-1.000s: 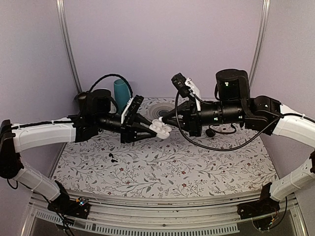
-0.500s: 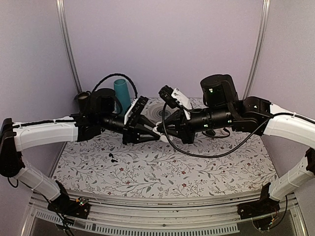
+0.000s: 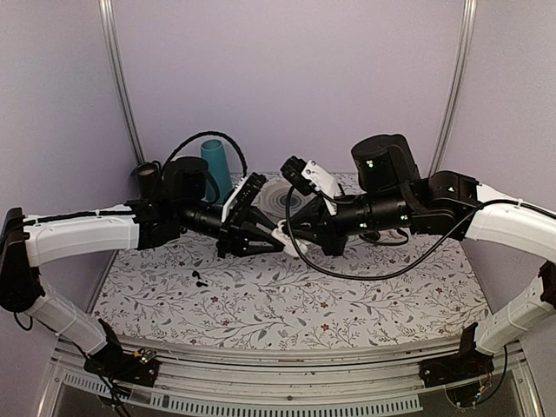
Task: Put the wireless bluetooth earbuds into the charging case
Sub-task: Insert the left earbud into the left side groove of the charging case.
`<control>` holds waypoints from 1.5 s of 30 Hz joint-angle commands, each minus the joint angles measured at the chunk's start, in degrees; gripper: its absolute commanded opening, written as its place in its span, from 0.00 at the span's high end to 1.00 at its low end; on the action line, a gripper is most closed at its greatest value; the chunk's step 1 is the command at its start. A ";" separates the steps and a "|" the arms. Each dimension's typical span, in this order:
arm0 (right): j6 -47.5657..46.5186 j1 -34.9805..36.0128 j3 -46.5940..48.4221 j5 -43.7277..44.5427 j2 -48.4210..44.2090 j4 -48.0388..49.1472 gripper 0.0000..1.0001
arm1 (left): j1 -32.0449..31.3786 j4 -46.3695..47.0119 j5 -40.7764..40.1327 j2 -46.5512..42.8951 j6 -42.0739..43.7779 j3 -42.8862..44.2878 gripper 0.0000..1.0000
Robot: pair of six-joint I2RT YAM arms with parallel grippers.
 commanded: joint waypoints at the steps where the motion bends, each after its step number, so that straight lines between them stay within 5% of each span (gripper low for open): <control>1: -0.75 0.93 1.44 1.20 0.72 -1.27 0.97 | -0.88 0.06 0.42 0.12 0.69 1.70 1.00; 17: -0.97 1.85 2.62 2.62 3.46 -2.91 0.96 | -1.42 1.82 -2.01 -0.64 0.20 0.60 1.00; 27: -0.37 1.80 2.11 3.73 1.71 -1.93 0.83 | -1.47 5.47 -3.25 -1.82 -1.46 -2.07 1.00; 45: 2.85 1.86 2.01 5.61 -2.86 1.64 0.74 | -1.51 7.99 -5.34 -2.14 -2.60 -3.70 1.00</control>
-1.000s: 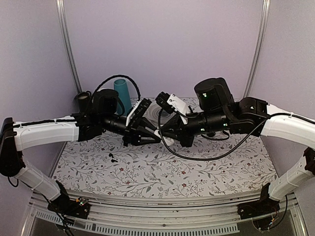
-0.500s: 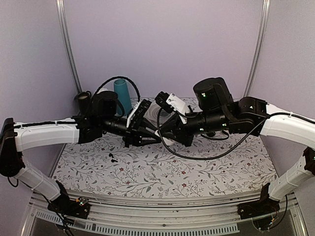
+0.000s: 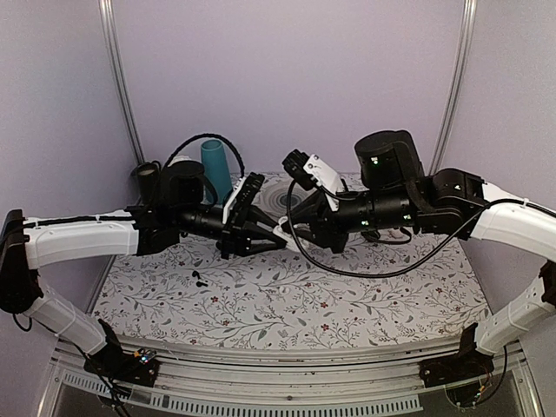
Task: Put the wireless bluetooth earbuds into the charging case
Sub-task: Insert the left earbud into the left side groove of the charging case.
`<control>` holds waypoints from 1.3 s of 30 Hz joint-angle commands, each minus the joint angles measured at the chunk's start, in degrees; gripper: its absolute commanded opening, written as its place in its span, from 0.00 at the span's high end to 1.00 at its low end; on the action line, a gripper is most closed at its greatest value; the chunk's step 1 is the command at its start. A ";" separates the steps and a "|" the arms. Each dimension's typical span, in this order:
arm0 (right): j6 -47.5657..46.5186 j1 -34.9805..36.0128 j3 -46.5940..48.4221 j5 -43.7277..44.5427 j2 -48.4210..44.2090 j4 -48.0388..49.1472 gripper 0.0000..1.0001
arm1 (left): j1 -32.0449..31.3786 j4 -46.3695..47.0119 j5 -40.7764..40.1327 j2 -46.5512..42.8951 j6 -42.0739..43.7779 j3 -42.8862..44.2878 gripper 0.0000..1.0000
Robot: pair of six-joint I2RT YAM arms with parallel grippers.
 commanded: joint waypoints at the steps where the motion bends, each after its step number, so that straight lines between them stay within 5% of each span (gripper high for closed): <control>1: 2.00 0.44 0.46 2.04 -2.68 3.06 0.74 | -0.73 2.05 -0.68 -1.25 -0.49 -0.90 1.00; 11: 5.04 0.45 0.39 1.39 -1.14 1.60 0.95 | -0.67 2.14 -1.49 -1.60 -0.36 -0.90 1.00; 39: 5.65 -0.12 -0.22 3.12 2.11 -0.48 0.97 | -0.69 2.51 -2.26 -2.39 -0.02 -0.82 1.00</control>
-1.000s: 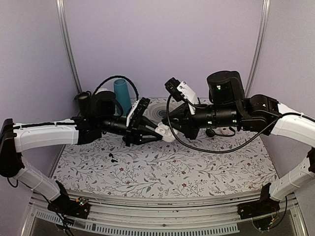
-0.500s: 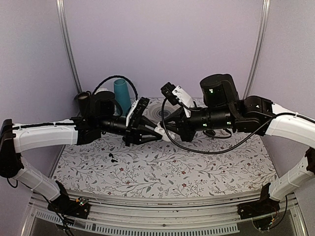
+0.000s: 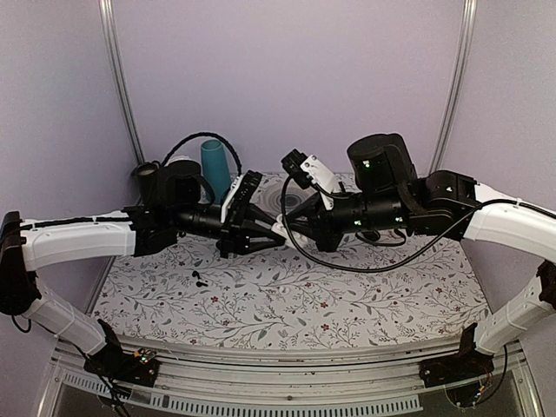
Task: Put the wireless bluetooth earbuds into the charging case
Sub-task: Insert the left earbud into the left side groove of the charging case.
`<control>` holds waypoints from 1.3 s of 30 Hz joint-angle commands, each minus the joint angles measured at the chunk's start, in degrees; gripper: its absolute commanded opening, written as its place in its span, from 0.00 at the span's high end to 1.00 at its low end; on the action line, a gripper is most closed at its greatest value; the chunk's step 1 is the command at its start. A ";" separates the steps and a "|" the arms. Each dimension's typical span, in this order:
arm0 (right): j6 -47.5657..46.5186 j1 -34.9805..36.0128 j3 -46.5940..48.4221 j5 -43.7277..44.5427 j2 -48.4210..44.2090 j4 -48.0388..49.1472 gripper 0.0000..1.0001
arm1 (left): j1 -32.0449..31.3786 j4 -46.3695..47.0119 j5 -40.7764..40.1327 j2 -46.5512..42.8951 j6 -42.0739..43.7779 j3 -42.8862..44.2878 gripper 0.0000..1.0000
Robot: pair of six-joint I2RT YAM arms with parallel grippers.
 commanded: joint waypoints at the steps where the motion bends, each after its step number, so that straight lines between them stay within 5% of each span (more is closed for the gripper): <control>1: -0.07 -0.09 -0.05 -0.15 1.13 -1.53 0.97 | -0.67 2.09 -0.28 -1.28 0.15 -0.26 1.00; 39: 1.17 0.06 1.24 -4.90 5.22 -1.80 0.97 | -0.10 6.76 -6.26 -4.77 0.46 -3.03 1.00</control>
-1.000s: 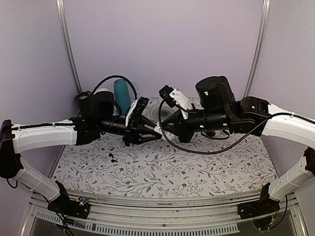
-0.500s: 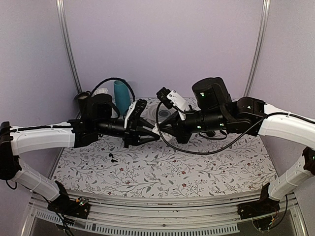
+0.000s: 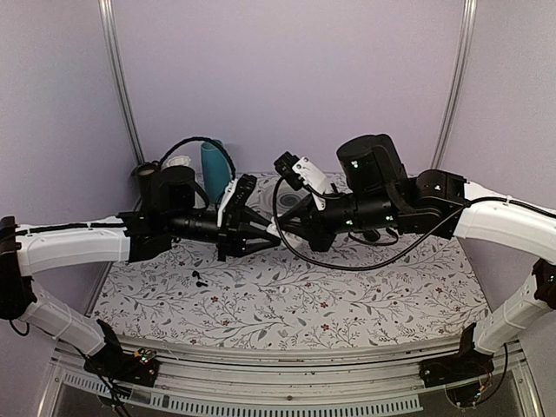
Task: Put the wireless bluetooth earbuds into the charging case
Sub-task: Insert the left earbud into the left side groove of the charging case.
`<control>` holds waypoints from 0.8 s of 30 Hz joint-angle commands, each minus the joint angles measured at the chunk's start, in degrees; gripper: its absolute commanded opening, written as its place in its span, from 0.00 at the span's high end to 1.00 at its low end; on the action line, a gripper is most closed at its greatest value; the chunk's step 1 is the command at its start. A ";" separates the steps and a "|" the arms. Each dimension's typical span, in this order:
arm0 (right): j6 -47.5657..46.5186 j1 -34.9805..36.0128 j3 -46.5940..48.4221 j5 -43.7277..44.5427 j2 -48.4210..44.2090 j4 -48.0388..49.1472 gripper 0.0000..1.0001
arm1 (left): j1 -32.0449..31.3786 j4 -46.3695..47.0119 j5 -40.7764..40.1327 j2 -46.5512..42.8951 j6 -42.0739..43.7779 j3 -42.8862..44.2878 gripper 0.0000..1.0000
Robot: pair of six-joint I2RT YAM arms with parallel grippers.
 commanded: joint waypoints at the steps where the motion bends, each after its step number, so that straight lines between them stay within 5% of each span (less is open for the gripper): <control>1: 1.20 0.46 -0.08 -3.16 2.87 -1.67 0.97 | -0.07 6.00 -1.90 -2.65 0.40 0.08 1.00; 24: 2.12 0.90 0.23 1.98 0.18 -0.51 0.95 | 0.05 8.45 -2.70 -4.53 0.24 -3.06 1.00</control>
